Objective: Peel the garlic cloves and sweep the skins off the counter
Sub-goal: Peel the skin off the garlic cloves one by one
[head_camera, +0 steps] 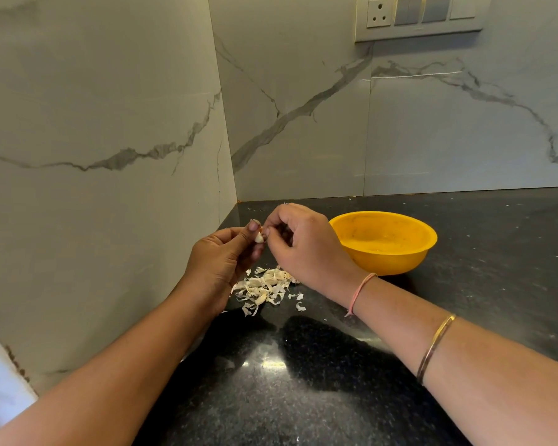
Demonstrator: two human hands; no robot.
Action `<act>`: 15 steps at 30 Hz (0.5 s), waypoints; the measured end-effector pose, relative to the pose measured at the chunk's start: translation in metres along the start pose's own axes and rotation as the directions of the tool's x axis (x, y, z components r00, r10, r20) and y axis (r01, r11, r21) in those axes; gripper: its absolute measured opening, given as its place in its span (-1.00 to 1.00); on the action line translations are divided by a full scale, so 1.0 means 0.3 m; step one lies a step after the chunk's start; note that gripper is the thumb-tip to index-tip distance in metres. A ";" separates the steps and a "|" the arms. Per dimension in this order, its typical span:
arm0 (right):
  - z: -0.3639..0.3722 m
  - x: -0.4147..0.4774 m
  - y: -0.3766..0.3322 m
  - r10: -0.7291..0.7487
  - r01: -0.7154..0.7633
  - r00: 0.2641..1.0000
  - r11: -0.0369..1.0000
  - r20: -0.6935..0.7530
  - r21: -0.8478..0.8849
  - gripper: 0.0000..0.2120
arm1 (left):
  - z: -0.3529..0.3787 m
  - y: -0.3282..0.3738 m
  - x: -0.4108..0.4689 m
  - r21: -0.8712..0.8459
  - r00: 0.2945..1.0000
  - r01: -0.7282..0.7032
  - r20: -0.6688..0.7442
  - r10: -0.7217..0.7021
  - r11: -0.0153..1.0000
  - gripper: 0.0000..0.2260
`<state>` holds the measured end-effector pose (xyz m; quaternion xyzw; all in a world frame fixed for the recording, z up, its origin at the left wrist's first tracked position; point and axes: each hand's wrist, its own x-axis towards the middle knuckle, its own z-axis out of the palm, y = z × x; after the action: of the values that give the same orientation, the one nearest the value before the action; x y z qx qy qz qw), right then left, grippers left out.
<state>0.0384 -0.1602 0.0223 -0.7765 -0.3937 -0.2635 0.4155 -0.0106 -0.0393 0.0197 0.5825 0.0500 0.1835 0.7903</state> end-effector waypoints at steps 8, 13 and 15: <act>-0.017 0.009 0.011 0.120 -0.120 0.986 0.993 -0.113 0.007 -0.82 | -0.006 -0.012 0.006 0.088 0.999 -0.048 0.010 0.048 0.995 -0.81; -0.004 -0.001 0.015 0.166 -0.162 0.985 0.984 0.051 -0.079 -0.84 | -0.012 -0.007 0.013 -0.035 0.995 -0.091 -0.035 0.090 0.995 -0.91; 0.004 -0.004 0.024 0.194 -0.188 0.972 0.981 0.133 -0.056 -0.96 | -0.013 -0.007 0.015 -0.048 0.994 -0.104 -0.044 0.102 0.993 -0.92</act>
<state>0.0438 -0.1621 0.0177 -0.8358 -0.3393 -0.1763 0.3940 -0.0072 -0.0347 0.0172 0.5604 0.0316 0.2371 0.7929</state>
